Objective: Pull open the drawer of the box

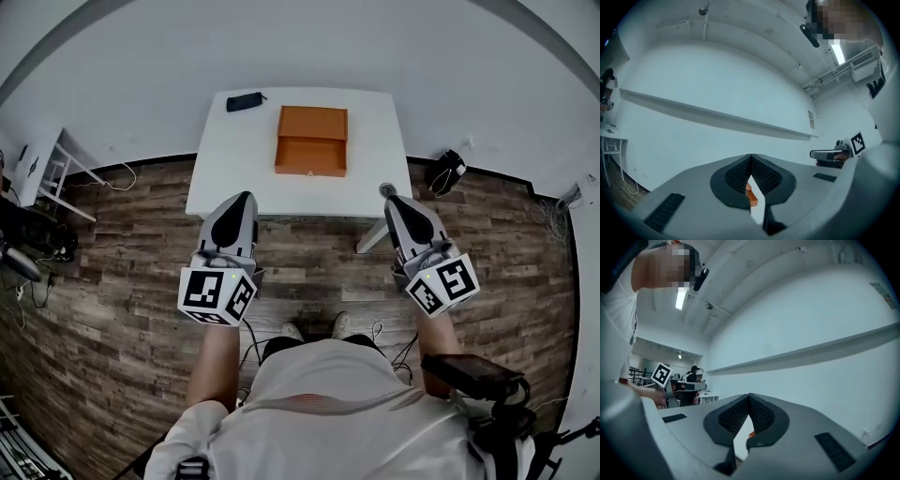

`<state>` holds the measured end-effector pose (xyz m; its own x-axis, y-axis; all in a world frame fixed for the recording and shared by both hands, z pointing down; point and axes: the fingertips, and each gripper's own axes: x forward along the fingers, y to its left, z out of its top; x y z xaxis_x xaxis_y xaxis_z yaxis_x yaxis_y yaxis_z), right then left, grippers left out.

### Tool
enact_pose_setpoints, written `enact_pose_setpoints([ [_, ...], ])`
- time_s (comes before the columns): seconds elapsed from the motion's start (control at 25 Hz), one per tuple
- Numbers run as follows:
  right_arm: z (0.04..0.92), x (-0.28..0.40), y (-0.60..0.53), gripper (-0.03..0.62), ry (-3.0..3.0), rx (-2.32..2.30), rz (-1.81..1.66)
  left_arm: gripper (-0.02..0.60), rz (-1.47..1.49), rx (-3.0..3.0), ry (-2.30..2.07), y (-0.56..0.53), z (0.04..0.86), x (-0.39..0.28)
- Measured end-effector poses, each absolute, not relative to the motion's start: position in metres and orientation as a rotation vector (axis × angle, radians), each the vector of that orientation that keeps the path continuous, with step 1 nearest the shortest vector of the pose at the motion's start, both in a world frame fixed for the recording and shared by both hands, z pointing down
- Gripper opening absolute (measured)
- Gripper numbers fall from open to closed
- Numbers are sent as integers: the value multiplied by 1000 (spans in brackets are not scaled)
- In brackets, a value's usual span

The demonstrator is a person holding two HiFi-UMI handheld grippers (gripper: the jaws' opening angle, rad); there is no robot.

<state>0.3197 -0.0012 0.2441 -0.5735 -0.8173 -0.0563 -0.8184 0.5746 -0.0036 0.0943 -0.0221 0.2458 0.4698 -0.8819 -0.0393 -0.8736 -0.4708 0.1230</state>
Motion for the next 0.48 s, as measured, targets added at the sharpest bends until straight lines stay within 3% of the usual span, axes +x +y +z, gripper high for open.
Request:
enact_pose_setpoints([
  [0.48, 241, 339, 16, 3, 2742, -1438, 45, 11, -90, 2659, -1547, -7, 246, 123],
])
